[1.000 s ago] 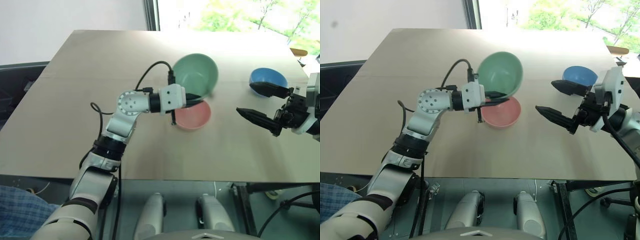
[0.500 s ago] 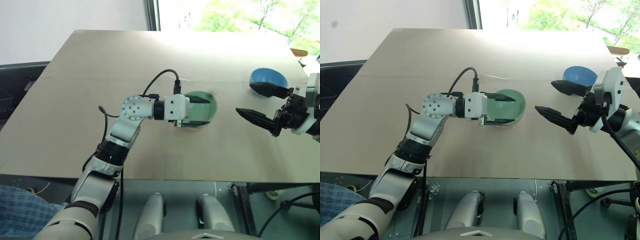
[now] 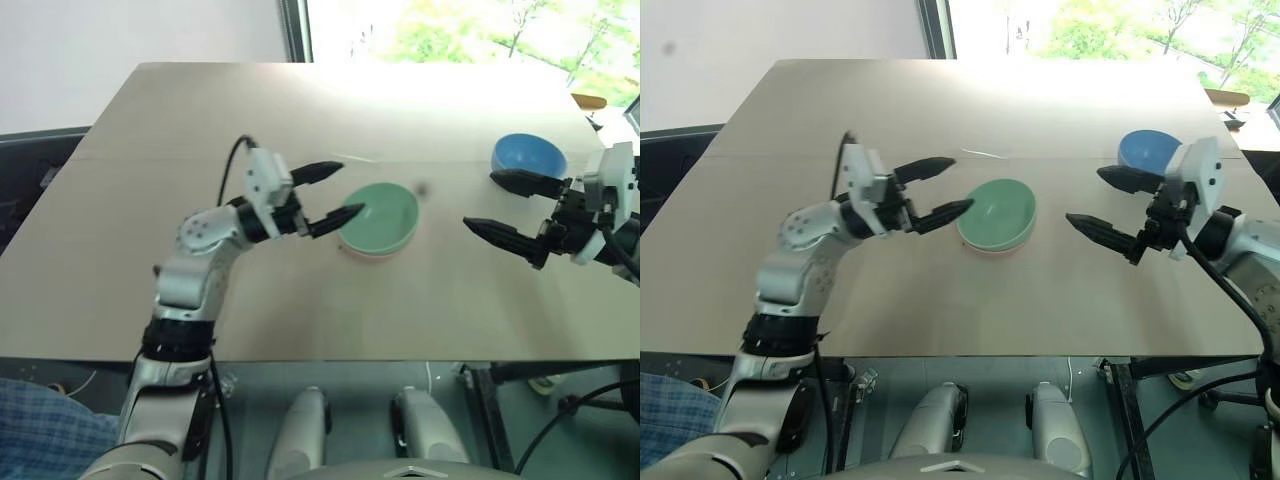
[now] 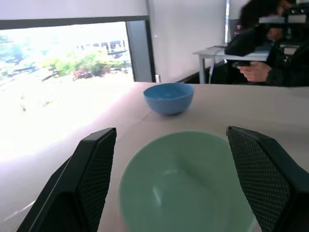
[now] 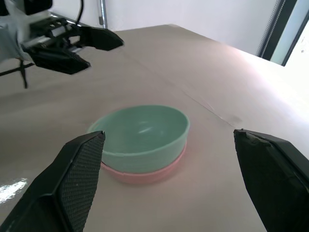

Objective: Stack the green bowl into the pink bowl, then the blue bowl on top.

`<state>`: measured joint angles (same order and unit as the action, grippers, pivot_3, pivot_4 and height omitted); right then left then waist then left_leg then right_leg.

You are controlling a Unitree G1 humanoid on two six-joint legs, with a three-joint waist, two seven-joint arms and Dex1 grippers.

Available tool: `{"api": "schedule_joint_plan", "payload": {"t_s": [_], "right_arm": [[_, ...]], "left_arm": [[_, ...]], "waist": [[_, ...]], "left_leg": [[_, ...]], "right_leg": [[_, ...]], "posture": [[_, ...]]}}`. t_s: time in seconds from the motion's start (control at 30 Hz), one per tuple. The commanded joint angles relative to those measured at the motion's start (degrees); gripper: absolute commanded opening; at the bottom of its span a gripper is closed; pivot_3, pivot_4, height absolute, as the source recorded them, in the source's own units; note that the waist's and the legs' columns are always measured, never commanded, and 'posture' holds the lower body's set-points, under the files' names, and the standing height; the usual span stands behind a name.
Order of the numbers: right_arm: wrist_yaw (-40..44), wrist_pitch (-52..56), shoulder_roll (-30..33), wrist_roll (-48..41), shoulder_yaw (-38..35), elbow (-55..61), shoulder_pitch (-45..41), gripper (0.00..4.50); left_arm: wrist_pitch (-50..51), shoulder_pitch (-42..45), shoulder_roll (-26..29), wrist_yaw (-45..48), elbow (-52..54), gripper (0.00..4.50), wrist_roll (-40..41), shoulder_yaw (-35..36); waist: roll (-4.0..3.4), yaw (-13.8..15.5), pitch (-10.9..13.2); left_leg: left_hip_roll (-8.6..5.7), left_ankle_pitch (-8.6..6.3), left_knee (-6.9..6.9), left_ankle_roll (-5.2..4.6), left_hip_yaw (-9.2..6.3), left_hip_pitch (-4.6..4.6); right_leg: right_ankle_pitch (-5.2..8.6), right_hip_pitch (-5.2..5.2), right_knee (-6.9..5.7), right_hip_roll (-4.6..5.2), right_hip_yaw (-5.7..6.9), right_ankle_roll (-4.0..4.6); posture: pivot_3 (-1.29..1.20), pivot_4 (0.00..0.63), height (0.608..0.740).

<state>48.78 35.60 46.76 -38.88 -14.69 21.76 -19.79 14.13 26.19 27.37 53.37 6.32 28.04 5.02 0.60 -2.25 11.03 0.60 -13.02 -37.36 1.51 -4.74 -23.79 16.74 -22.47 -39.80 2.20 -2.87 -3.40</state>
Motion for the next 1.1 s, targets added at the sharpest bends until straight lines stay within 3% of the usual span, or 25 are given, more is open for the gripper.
{"api": "schedule_joint_plan", "payload": {"t_s": [0.03, 0.37, 0.8, 1.1], "right_arm": [[-0.81, -4.30, 1.36, 7.40, 3.90, -7.52, -6.22, 4.50], [-2.02, -16.61, -1.58, 31.06, 20.20, -41.72, -28.50, 4.50], [-6.33, -25.99, -9.25, 43.26, 24.12, -77.18, -45.51, 4.50], [-8.03, -29.39, -11.19, 47.80, 24.49, -90.00, -49.44, 4.50]], "left_arm": [[2.20, -4.71, 2.58, -2.28, 5.59, 3.86, 3.78, 6.22], [4.99, -16.63, 3.77, -6.47, 15.70, 3.86, 7.41, 10.20], [7.15, -23.16, 4.39, -10.36, 23.94, 3.86, 10.91, 10.82], [6.93, -24.41, 4.33, -11.17, 24.78, 3.86, 10.99, 10.33]], "waist": [[0.00, -0.04, 0.00], [0.00, 0.08, 0.01], [-0.01, -0.20, 0.01], [-0.02, -0.21, 0.02]], "left_leg": [[0.00, 0.00, -0.01, 0.00, 0.01, 0.02], [0.00, 0.00, 0.03, 0.00, 0.11, 0.04], [0.01, 0.00, 0.11, 0.01, 0.23, 0.02], [0.01, 0.00, 0.13, 0.01, 0.26, 0.01]], "right_leg": [[0.00, 0.00, 0.00, 0.00, 0.00, 0.00], [0.00, -0.03, 0.01, 0.02, -0.09, 0.01], [-0.01, -0.15, 0.02, 0.03, -0.19, 0.02], [-0.01, -0.16, 0.03, 0.03, -0.21, 0.02]], "posture": [[0.00, 0.150, 0.740], [0.00, 0.150, 0.740], [0.00, 0.150, 0.740], [0.00, 0.150, 0.740]]}}
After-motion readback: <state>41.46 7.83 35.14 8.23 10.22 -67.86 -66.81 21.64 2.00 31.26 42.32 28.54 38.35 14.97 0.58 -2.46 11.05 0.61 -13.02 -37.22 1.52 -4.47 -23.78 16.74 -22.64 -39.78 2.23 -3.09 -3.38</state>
